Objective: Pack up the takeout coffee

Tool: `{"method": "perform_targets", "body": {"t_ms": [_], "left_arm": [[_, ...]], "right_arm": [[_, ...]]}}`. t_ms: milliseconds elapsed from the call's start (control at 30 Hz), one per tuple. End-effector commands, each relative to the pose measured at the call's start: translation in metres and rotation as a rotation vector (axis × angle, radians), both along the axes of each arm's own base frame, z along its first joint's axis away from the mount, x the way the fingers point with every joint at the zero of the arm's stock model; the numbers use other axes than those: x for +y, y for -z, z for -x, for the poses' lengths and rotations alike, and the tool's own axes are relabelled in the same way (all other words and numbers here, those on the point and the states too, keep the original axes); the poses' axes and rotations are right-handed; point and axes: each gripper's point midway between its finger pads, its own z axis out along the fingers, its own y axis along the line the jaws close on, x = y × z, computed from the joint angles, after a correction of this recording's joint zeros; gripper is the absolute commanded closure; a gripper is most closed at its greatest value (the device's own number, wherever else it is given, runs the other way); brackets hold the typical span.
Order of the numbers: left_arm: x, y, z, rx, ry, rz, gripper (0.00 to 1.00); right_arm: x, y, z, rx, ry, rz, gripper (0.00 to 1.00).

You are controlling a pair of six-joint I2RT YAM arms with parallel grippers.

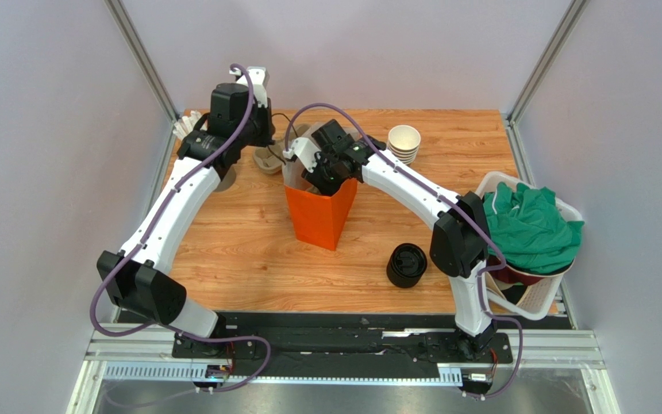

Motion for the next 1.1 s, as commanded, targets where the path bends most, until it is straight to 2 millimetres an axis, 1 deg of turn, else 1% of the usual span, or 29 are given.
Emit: {"method": "perform_targets", "body": {"t_ms": [0, 300, 700, 833, 1067], "left_arm": [[0.009, -0.001, -0.007, -0.005, -0.055, -0.003, 1.00], [0.020, 0.001, -0.011, 0.000, -0.105, -0.013, 1.00], [0.015, 0.002, -0.010, 0.008, -0.086, 0.009, 1.00], [0.015, 0.001, -0.009, 0.006, -0.086, 0.009, 1.00], [0.015, 0.001, -0.009, 0.007, -0.083, 0.010, 1.00]], "right_arm": [[0.001, -0.001, 0.003, 0.006, -0.014, -0.007, 0.74], [-0.002, 0.010, 0.005, 0.025, -0.013, 0.017, 0.73], [0.000, 0.027, 0.005, 0.065, -0.011, 0.043, 0.74], [0.001, 0.027, 0.005, 0.070, -0.011, 0.040, 0.73], [-0.002, 0.034, 0.006, 0.085, -0.010, 0.062, 0.73]]}}
